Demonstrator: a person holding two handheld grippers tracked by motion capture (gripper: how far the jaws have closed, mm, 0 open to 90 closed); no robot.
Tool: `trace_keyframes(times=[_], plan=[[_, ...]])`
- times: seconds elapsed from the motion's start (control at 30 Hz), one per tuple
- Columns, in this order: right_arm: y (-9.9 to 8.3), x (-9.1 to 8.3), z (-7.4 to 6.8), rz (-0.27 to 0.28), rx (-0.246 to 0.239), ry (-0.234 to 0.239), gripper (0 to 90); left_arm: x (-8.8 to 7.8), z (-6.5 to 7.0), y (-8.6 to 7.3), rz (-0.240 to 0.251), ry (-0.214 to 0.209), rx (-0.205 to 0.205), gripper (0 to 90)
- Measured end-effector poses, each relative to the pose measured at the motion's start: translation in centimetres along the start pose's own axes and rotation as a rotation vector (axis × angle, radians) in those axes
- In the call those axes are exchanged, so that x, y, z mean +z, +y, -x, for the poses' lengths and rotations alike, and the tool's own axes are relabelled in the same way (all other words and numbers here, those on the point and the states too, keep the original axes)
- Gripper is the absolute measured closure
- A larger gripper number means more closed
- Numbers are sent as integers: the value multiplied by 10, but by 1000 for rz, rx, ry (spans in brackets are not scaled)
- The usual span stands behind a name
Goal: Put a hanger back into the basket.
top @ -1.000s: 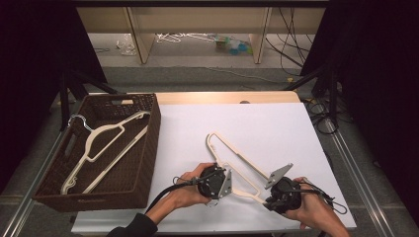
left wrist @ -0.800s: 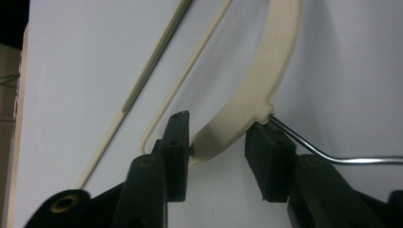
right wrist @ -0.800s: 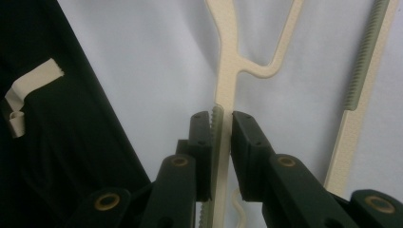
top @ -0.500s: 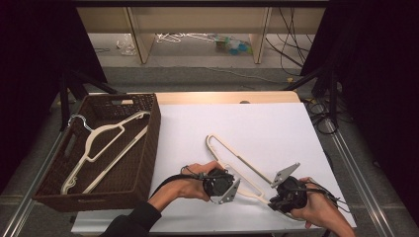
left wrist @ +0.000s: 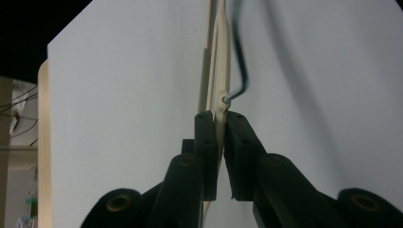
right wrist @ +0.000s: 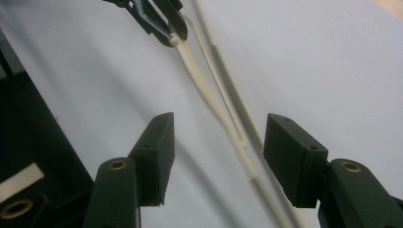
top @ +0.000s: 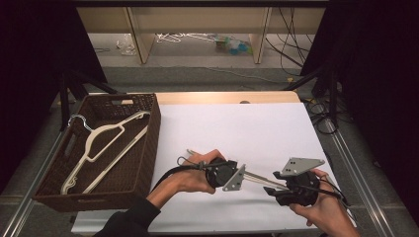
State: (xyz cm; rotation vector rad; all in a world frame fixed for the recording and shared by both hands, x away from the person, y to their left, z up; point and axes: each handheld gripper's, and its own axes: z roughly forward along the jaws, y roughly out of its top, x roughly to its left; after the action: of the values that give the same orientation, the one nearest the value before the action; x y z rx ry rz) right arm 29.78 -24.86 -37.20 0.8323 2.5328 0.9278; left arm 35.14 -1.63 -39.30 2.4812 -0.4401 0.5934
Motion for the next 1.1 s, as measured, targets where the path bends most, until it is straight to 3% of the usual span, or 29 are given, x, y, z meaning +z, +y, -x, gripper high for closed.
trace_keyframes(times=[0.1, 0.13, 0.3, 0.37, 0.4, 0.43, 0.5, 0.77, 0.8, 0.83, 0.87, 1.0, 1.1], plan=[[0, -1, 2, 23, 6, -6, 437, -7, -9, -4, -5, 22, -84, 856], [0, -2, 0, 24, 40, -14, 436, -9, -12, -7, 2, 24, -110, 856], [-2, 0, 2, 46, 52, -3, 428, -24, -25, -18, 20, 46, -252, 856], [-3, 1, 1, 66, 57, 5, 425, -37, -35, -24, 47, 60, -366, 856], [-3, 1, 1, 66, 57, 5, 425, -37, -35, -24, 47, 60, -366, 856], [-3, 2, 1, 71, 60, 8, 421, -43, -38, -27, 72, 78, -419, 856], [-4, 3, -1, 73, 66, 19, 417, -54, -43, -33, 114, 69, -498, 857], [-11, 12, -6, 53, 62, 42, 413, -94, -55, -45, 230, 64, -666, 857], [-13, 13, -7, 55, 54, 41, 413, -104, -58, -49, 256, 54, -707, 857], [-13, 13, -7, 55, 54, 41, 413, -104, -58, -49, 256, 54, -707, 857], [-14, 14, -8, 56, 55, 44, 411, -115, -60, -53, 276, 56, -742, 856], [-16, 17, -9, 49, 58, 52, 405, -128, -63, -56, 289, 72, -754, 856], [-18, 22, -12, 57, 48, 44, 387, -146, -64, -60, 336, 78, -780, 857]])
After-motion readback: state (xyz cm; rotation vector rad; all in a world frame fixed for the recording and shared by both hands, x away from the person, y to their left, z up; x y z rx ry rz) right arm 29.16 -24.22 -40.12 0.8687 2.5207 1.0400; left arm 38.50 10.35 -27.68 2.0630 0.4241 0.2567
